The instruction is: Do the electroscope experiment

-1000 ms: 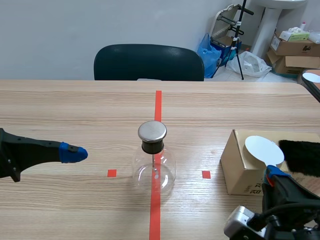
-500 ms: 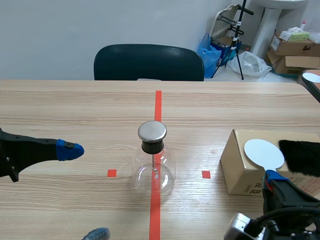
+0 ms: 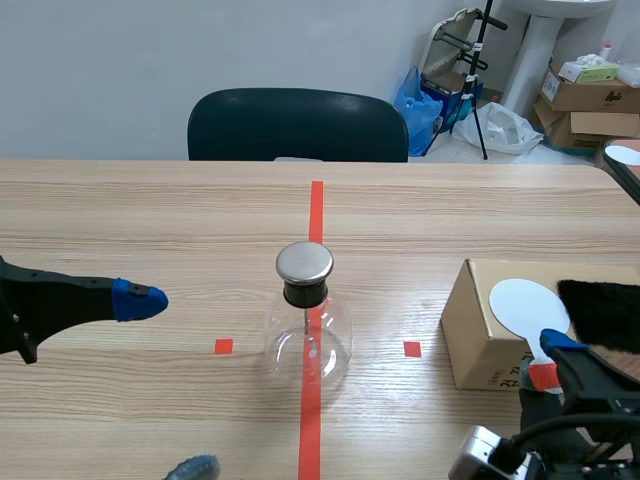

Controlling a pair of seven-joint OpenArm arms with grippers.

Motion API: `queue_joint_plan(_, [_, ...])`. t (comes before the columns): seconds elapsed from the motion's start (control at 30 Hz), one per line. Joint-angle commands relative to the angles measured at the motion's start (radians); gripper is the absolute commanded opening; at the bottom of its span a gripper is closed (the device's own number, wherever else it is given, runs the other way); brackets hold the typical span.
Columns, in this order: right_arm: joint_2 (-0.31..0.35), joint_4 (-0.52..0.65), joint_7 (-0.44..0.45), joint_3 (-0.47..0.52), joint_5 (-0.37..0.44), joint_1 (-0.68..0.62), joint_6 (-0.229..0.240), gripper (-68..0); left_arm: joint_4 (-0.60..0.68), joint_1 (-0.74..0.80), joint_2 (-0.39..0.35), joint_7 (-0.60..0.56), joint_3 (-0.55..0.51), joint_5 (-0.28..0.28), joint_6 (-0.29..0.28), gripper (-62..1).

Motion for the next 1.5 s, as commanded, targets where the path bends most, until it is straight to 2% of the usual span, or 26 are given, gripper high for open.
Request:
queue_joint_plan(0.0, [0.011,0.009,0.003,0.003,0.004,0.001,-0.058,-35.0,0.003,0.0,0.005,-0.014,0.006,-0.011,-0.002,1.4])
queue_joint_plan(0.07, [0.01,0.009,0.003,0.003,0.004,0.001,-0.058,-29.1,0.003,0.0,0.005,-0.014,0.006,-0.011,-0.002,1.4])
queue_joint_plan(0.23, [0.01,0.009,-0.027,0.003,0.004,0.0,-0.058,-6.7,0.003,0.0,0.005,-0.014,0.006,-0.011,-0.002,1.4])
queue_joint_plan(0.33, [0.01,0.009,-0.027,0.003,0.004,0.0,-0.058,0.4,0.003,0.0,0.005,-0.014,0.006,-0.011,-0.002,1.4])
queue_joint_plan(1.47, [0.011,0.009,-0.013,0.003,-0.001,0.001,-0.058,0.4,0.003,0.0,0.005,-0.014,0.006,-0.011,-0.002,1.4])
